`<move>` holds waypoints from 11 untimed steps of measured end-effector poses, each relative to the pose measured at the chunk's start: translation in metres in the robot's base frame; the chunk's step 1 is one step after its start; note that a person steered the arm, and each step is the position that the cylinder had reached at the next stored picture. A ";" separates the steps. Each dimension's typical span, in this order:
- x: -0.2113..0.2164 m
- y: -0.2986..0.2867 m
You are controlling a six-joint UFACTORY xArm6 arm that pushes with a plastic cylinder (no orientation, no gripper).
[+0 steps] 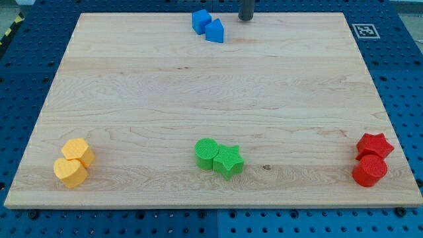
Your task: Push the blue cube towards the center left
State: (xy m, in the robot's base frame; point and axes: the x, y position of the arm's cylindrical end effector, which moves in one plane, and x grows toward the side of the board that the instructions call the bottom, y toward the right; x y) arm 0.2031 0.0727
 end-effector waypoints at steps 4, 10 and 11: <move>0.001 -0.117; 0.072 -0.128; 0.086 -0.118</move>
State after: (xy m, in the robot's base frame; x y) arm 0.2890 -0.0451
